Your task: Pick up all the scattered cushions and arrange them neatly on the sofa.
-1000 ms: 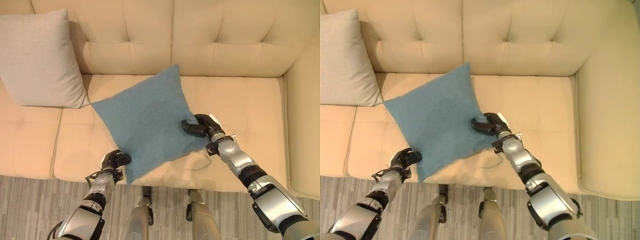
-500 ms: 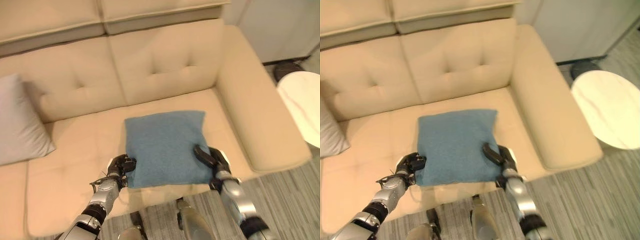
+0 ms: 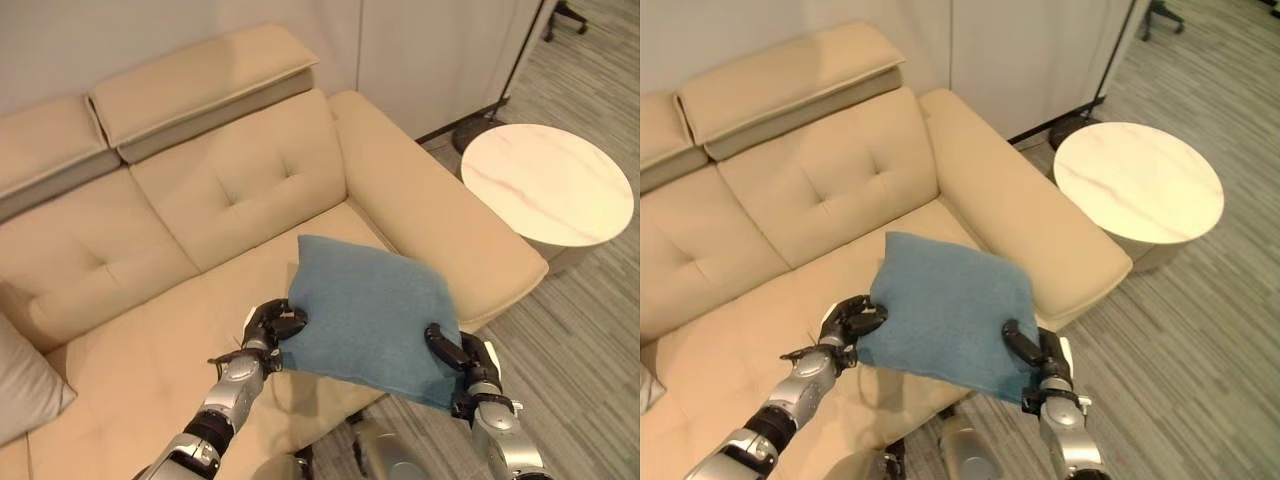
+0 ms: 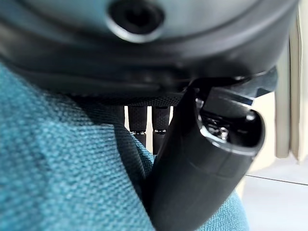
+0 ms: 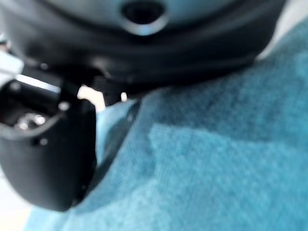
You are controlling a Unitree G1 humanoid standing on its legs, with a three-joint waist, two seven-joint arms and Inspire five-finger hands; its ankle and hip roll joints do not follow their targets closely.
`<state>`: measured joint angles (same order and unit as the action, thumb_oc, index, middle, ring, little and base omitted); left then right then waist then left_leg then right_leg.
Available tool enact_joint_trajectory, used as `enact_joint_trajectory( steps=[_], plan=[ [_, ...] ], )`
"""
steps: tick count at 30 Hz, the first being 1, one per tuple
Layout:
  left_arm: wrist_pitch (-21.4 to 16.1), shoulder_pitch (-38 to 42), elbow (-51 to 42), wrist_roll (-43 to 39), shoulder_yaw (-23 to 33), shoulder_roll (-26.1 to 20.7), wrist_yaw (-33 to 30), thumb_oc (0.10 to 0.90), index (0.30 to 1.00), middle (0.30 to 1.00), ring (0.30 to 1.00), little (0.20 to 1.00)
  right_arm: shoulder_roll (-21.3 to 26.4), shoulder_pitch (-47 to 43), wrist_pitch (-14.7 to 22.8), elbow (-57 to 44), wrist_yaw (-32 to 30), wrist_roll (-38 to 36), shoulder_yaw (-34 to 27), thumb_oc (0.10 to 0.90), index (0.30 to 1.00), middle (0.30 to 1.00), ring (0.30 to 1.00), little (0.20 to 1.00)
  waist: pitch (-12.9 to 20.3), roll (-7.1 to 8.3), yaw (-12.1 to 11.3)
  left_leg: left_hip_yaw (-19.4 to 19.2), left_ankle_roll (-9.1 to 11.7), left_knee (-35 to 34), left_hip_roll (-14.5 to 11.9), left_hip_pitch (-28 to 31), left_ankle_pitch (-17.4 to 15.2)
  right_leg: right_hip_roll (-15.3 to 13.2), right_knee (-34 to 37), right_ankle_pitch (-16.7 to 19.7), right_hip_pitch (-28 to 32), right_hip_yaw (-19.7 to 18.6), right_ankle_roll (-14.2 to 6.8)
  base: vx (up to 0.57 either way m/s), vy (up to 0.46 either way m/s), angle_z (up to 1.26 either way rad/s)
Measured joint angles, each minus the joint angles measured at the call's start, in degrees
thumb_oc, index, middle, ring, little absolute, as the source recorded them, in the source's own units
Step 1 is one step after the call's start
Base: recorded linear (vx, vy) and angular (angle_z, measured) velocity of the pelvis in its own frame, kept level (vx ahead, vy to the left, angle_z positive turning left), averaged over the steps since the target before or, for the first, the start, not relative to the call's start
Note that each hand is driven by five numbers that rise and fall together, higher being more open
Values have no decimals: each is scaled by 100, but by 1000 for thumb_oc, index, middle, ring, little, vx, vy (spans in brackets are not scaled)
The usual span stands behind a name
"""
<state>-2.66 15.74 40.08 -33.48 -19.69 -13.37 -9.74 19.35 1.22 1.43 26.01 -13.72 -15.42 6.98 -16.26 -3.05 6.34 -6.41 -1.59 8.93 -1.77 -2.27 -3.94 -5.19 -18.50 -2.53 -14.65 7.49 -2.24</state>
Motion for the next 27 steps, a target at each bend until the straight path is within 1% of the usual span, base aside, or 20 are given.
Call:
enact_joint_trajectory(
  steps=[1,2,3,4,5,6,7,8,10,12,15,16,18,19,21,23,26,27],
  plan=[
    [4,-61,0,2,-7,-13,1,400,300,300,300,300,-17,57,-1,-4,13,34,2,400,300,300,300,300,4,-2,-20,21,3,1,-36,-5,-31,-195,-220,-92,76,-121,-148,42,-128,-3],
    [11,-121,0,5,-36,-58,2,400,300,300,300,300,-68,145,-4,-39,18,94,-17,400,300,300,300,300,25,46,-20,53,69,17,-25,-21,-8,-377,-180,-16,268,-273,-226,16,-141,3],
    [33,-155,22,39,-40,-86,2,400,300,300,300,300,-91,167,-23,-42,25,149,-8,400,300,300,300,300,31,72,-15,72,127,1,-49,-30,24,-440,28,-100,448,-546,-356,15,-97,17],
    [59,-154,33,66,-86,-108,1,400,300,300,300,300,-92,171,-40,-52,27,168,-8,400,300,300,300,300,33,72,19,141,170,52,-76,-119,33,-446,375,-76,633,-675,-412,84,-179,20],
    [59,-154,39,115,-81,-96,-1,400,300,300,300,300,-64,145,-64,-52,28,170,-3,400,300,300,300,300,25,40,38,206,243,45,-101,-168,45,-366,498,-64,671,-632,-380,70,-133,23],
    [64,-165,39,153,-78,-109,0,400,300,300,300,300,-34,135,-91,-51,20,178,-24,400,300,300,300,300,33,1,41,220,315,7,-195,-167,108,-313,476,-58,670,-625,-369,160,-231,18],
    [72,-176,28,238,-125,-63,-1,400,300,300,300,300,47,145,-196,-127,20,264,-9,400,300,300,300,300,39,-9,58,235,369,-111,-230,-77,163,-242,498,-56,727,-607,-367,130,-137,8],
    [72,-179,-5,322,-116,-32,3,400,300,300,300,300,170,127,-221,-220,16,349,-9,400,300,300,300,300,54,-21,34,217,455,-252,-275,16,238,-210,551,-69,782,-604,-346,167,-181,0],
    [67,-167,-61,443,-75,-10,8,400,300,300,300,300,394,-17,-221,-278,22,431,59,400,300,300,300,300,65,-30,38,192,501,-367,-285,68,319,-189,640,-30,804,-623,-288,104,-122,-9],
    [70,-171,-77,505,2,12,13,400,300,300,300,300,617,-199,-296,-290,53,559,146,400,300,300,300,300,169,-42,10,153,487,-541,-284,96,416,-181,791,37,808,-640,-271,85,-88,-6],
    [78,-171,-76,575,35,-25,0,400,300,300,300,300,701,-323,-380,-297,101,634,294,400,300,300,300,300,376,-50,-144,153,481,-747,-283,105,529,-169,1032,177,844,-627,-280,86,-61,1],
    [80,-169,-76,639,52,-77,-14,400,300,300,300,300,724,-423,-408,-290,95,637,401,400,300,300,300,300,401,-47,-151,172,473,-796,-275,110,587,-170,1142,247,884,-612,-293,24,-18,5],
    [82,-139,-63,667,77,-226,-115,400,300,300,300,300,783,-789,-450,-210,93,640,710,400,300,300,300,300,410,-41,-157,195,472,-838,-263,81,632,-167,1351,383,944,-592,-298,-38,-3,4],
    [109,-83,-46,666,89,-288,-183,400,300,300,300,300,893,-1078,-533,-148,82,646,974,400,300,300,300,300,417,-39,-169,222,466,-832,-257,21,649,-169,1442,460,938,-579,-299,-119,11,14],
    [128,82,-44,666,141,-359,-254,400,300,300,300,300,1010,-1503,-582,-137,84,767,1161,400,300,300,300,300,427,-50,-265,305,453,-882,-243,-103,742,-177,1611,584,922,-490,-310,-99,17,22],
    [129,296,30,664,173,-437,-388,400,300,300,300,300,1098,-2125,-591,93,76,880,1474,400,300,300,300,300,436,-37,-304,357,457,-858,-235,-316,792,-182,1642,645,764,-453,-296,12,33,14],
    [138,548,24,661,191,-497,-476,400,300,300,300,300,1170,-2614,-608,90,81,1113,1467,400,300,300,300,300,434,-15,-554,400,433,-799,-197,-514,793,-162,1601,672,613,-379,-319,105,85,10],
    [138,542,26,660,186,-498,-476,400,300,300,300,300,1156,-2612,-608,73,80,1140,1449,400,300,300,300,300,435,-1,-577,403,398,-746,-171,-512,744,-163,1509,621,615,-377,-318,79,75,15]
  ],
)
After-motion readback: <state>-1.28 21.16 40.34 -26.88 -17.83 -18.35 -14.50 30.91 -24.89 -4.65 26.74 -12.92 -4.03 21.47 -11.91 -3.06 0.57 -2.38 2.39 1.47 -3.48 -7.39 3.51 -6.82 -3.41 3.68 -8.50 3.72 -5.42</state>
